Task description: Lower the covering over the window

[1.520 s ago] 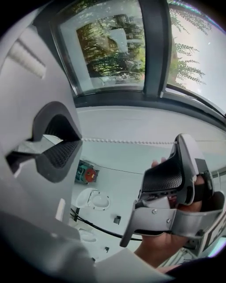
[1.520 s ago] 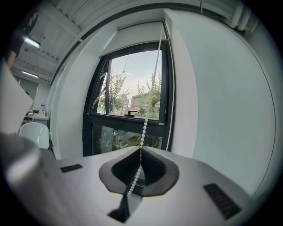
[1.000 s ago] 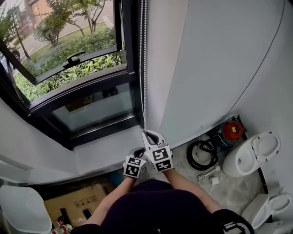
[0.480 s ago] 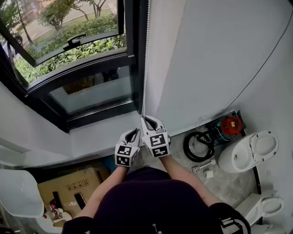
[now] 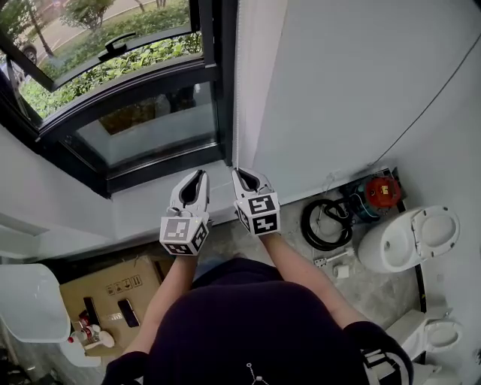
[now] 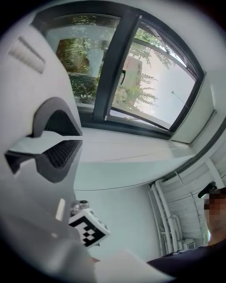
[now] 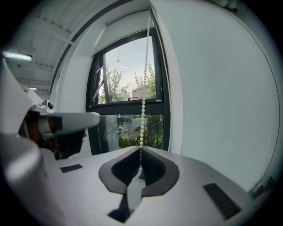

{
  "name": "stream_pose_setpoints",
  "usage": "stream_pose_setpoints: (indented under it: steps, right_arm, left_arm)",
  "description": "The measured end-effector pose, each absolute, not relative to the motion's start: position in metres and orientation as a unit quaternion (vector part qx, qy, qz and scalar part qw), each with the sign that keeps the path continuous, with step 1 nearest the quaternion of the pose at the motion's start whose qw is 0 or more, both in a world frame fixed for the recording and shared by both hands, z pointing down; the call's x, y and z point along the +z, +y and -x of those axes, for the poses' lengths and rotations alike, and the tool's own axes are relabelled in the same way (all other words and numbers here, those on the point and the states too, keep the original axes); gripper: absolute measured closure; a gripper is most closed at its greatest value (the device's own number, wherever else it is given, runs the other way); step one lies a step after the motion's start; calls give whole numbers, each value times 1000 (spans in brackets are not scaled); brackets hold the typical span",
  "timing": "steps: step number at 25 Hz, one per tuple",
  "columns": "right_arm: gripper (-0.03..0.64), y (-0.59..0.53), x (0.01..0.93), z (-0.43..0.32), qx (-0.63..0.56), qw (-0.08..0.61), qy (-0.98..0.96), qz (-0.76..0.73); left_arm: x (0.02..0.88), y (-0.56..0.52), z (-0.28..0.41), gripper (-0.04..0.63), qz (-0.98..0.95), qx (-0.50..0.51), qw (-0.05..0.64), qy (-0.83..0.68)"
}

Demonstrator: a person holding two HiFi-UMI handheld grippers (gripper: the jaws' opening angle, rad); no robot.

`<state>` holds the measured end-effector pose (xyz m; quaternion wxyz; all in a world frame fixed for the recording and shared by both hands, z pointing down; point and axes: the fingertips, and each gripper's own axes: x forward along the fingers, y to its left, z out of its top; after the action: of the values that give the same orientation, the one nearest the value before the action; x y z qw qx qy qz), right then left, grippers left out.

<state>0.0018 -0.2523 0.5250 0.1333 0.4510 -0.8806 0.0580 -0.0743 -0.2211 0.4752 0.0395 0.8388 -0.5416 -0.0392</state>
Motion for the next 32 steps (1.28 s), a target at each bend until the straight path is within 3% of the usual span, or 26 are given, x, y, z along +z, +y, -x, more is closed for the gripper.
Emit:
stream_pose_setpoints:
  steps: [11,14,32]
  right_arm:
    - [604,-257,546,-4,67,150,-884,-437]
    - [604,-257,548,-13,79,143,-885,-437]
    - [604,-232,573,12,35,209,-904,-371]
  left_arm:
    - [394,-245,67,570,-853,-39,-9,-521]
    - [388,-250,51,528,-863,-32,-9,-503]
    - [355,-256,-1,508,-908,-21,-13,-417]
